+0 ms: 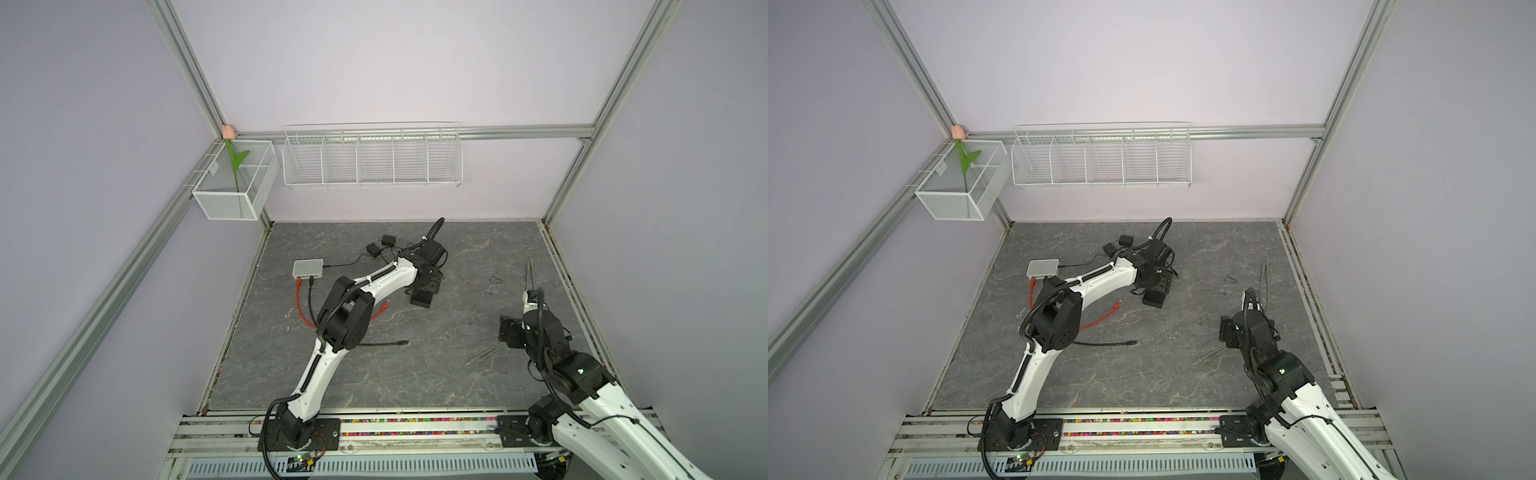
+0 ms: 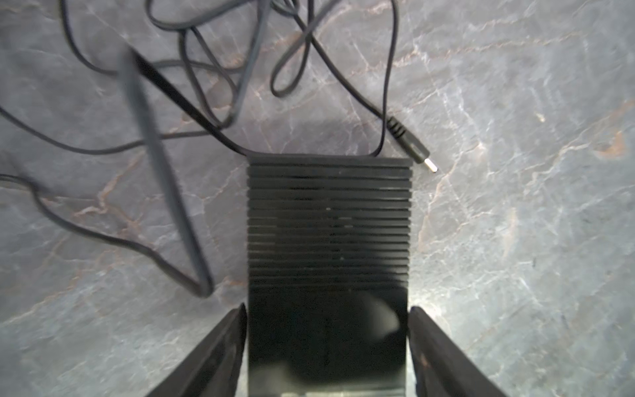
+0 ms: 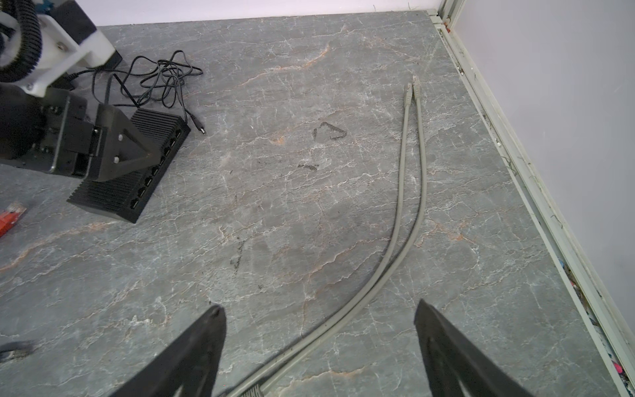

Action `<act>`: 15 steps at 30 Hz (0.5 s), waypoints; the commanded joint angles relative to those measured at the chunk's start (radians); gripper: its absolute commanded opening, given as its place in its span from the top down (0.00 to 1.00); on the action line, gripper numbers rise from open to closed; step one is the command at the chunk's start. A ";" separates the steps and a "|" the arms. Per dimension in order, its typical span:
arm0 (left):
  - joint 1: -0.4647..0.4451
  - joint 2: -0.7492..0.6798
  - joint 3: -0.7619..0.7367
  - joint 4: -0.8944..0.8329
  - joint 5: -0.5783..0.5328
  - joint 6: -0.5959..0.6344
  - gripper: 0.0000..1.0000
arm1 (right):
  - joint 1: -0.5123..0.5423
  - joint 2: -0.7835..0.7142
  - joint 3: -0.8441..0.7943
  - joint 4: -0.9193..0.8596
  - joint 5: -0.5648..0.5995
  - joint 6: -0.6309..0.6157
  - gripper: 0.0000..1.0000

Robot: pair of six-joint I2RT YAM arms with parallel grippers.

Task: Insert the plug into the switch port
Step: 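Move the left gripper over the black ribbed switch and close on it, then lift the black switch with the left gripper and turn it upright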

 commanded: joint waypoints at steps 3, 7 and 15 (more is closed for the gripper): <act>-0.010 0.064 0.027 -0.069 -0.030 0.014 0.27 | 0.001 -0.017 -0.007 0.005 0.026 0.001 0.11; -0.010 0.072 0.002 -0.063 -0.037 0.015 0.28 | 0.002 -0.024 -0.010 0.002 0.032 0.003 0.11; -0.010 0.091 0.004 -0.066 -0.033 0.030 0.34 | 0.002 -0.033 -0.011 -0.001 0.037 0.005 0.11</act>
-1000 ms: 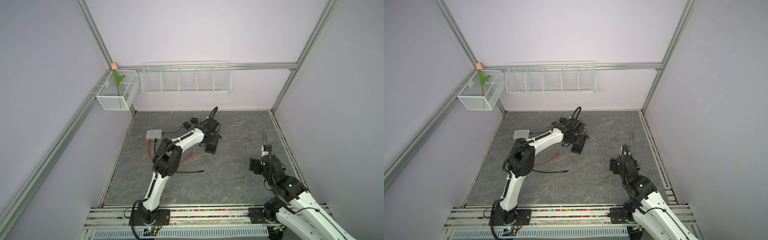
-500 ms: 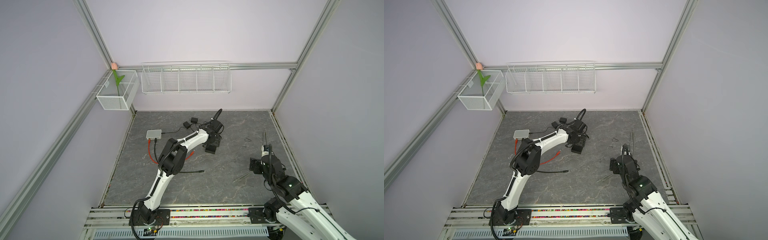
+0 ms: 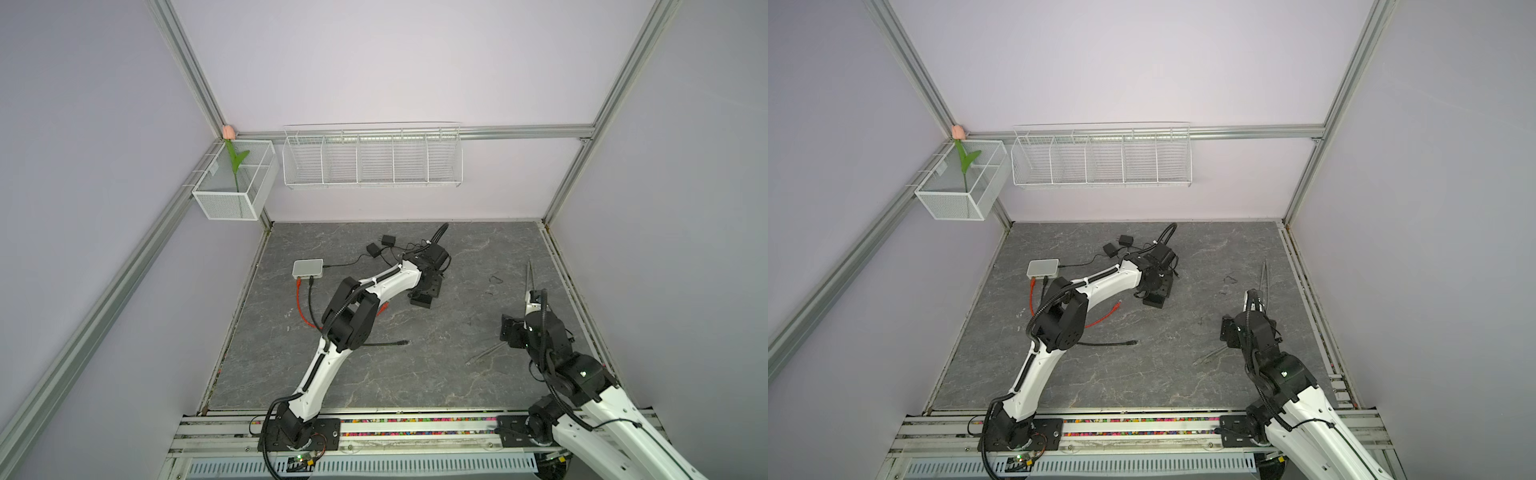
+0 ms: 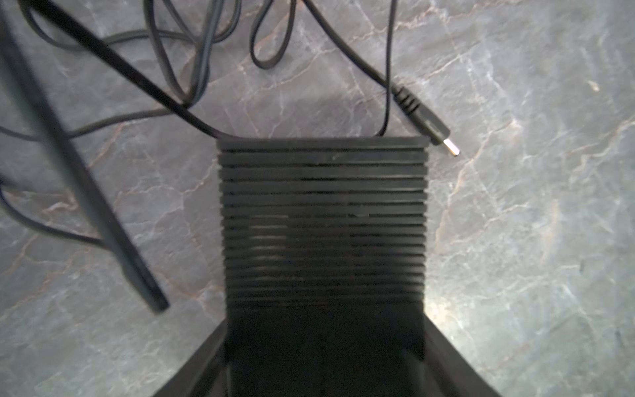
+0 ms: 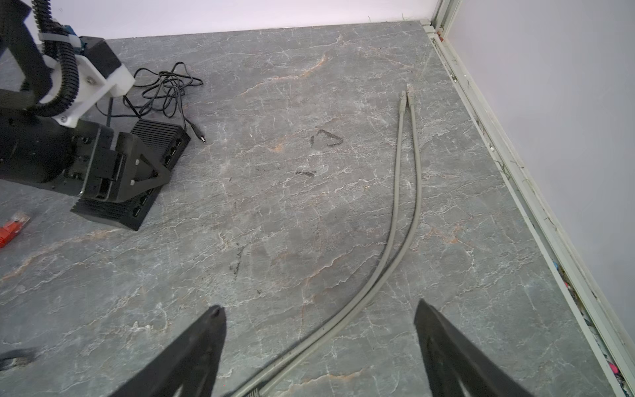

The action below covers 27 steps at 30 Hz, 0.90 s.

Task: Insert the plug into the switch port
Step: 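Lift the black switch with the left gripper and turn it upright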

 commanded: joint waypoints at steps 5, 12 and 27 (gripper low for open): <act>0.002 0.074 -0.009 -0.059 0.017 0.030 0.41 | 0.001 -0.016 -0.011 -0.002 0.022 0.006 0.11; 0.002 0.042 -0.022 -0.058 0.015 0.047 0.87 | 0.002 -0.016 -0.011 -0.004 0.025 0.008 0.11; 0.002 -0.369 -0.302 0.135 0.079 0.085 0.98 | 0.002 -0.013 -0.011 -0.003 0.025 0.010 0.11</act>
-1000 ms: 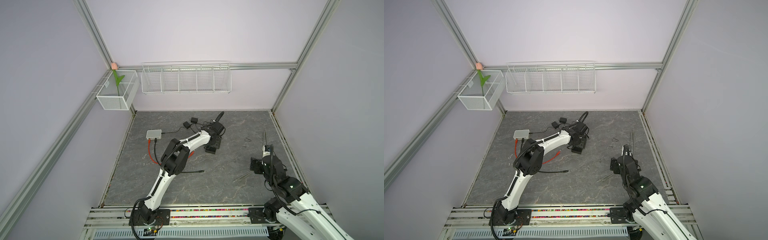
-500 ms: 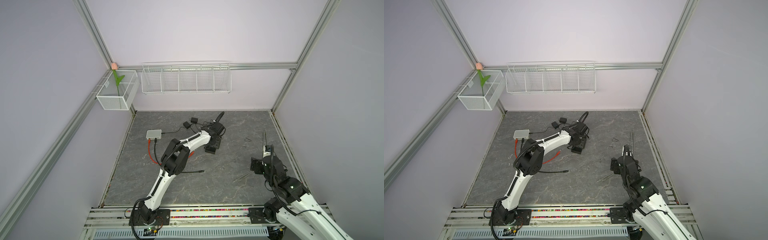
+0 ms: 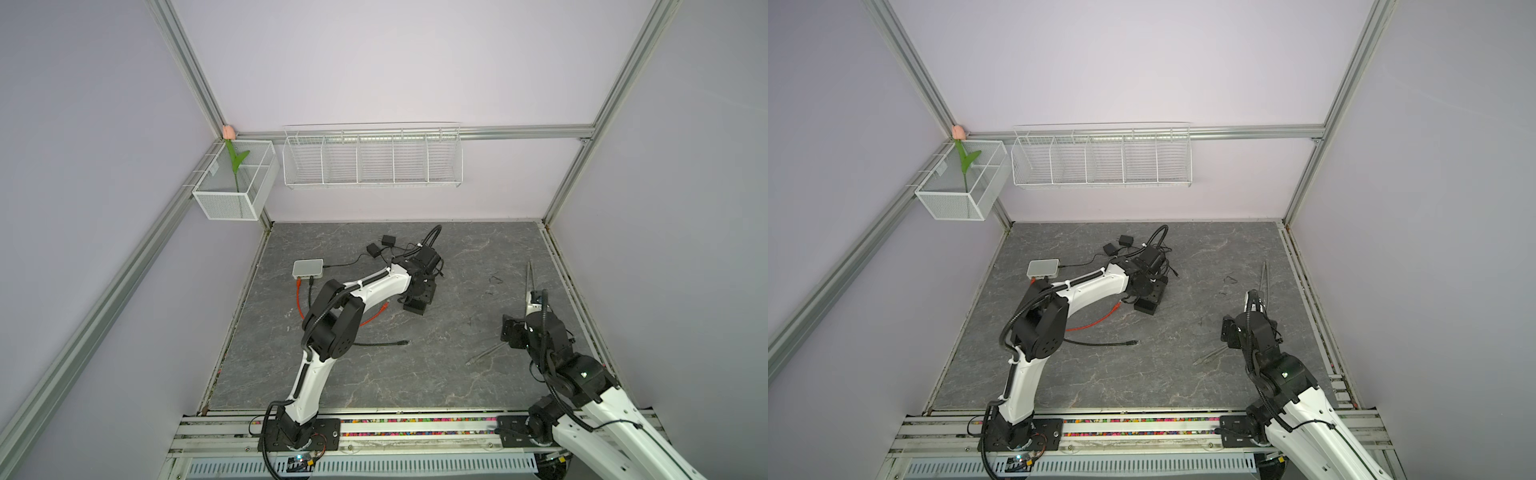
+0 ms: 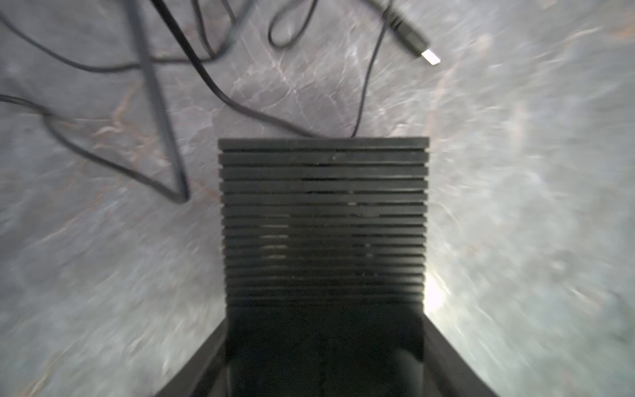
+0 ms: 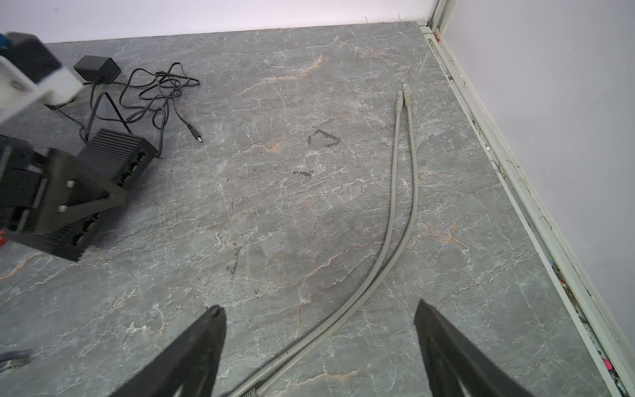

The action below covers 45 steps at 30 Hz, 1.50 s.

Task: Insert the plug into the switch port
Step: 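Lift the black switch with the left gripper and turn it upright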

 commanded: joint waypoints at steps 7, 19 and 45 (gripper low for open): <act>0.001 -0.327 -0.187 0.151 0.080 0.035 1.00 | 0.002 0.000 -0.010 0.007 0.015 0.004 0.11; 0.003 -0.818 -0.649 0.534 0.146 0.032 1.00 | 0.002 0.115 0.020 0.037 -0.113 -0.034 0.11; 0.001 -1.390 -1.171 0.789 0.200 -0.029 1.00 | 0.012 1.022 0.689 0.060 -0.389 -0.254 0.10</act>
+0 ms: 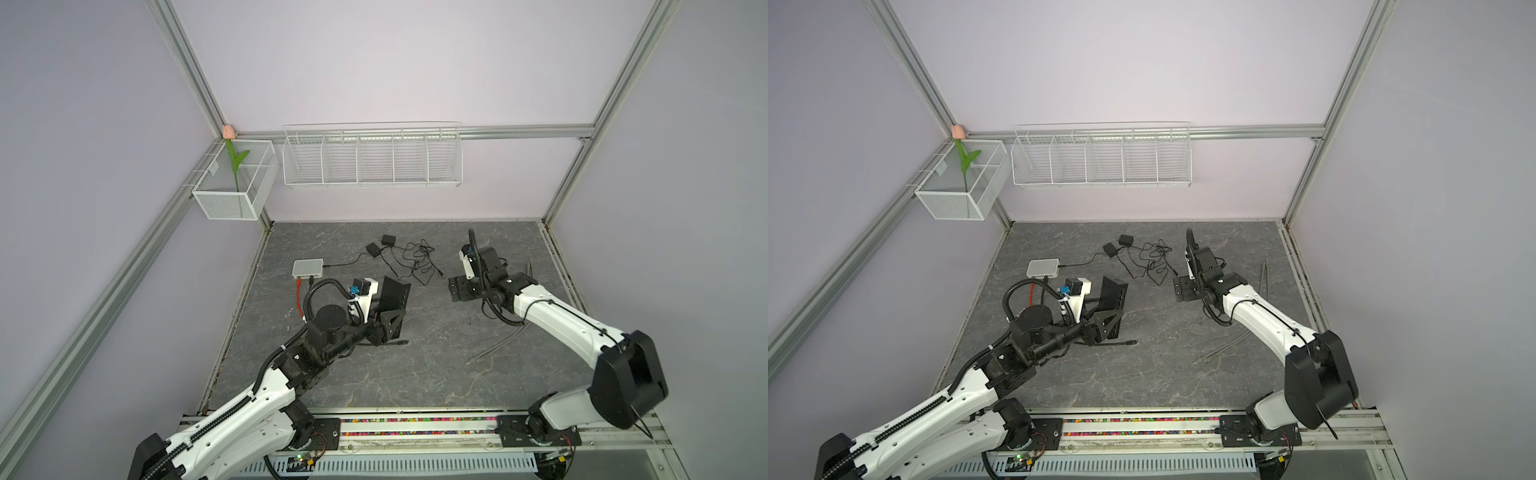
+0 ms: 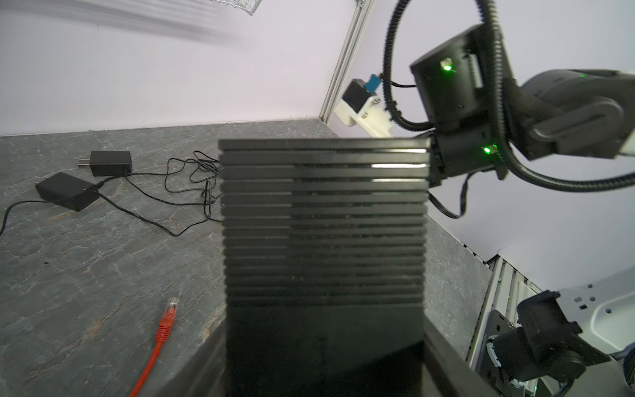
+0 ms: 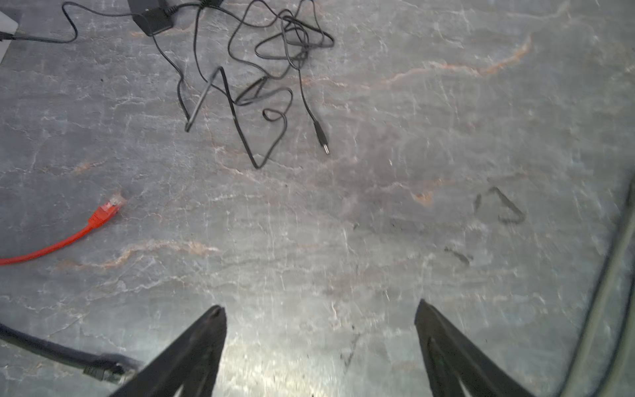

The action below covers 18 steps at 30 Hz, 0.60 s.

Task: Insert the plug into the switch port
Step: 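Lift the black switch with the left gripper and turn it upright, then lower the right gripper onto the black power cord and grasp it near its plug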

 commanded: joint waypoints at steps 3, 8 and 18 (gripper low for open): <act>0.001 -0.126 -0.074 0.043 0.007 -0.029 1.00 | -0.001 0.177 0.208 -0.085 -0.042 -0.128 0.06; 0.001 -0.233 -0.124 -0.008 0.007 -0.055 1.00 | -0.026 0.348 0.406 -0.164 -0.104 -0.173 0.02; 0.001 -0.373 -0.158 -0.108 0.007 -0.087 1.00 | -0.080 0.566 0.624 -0.256 0.014 -0.140 0.10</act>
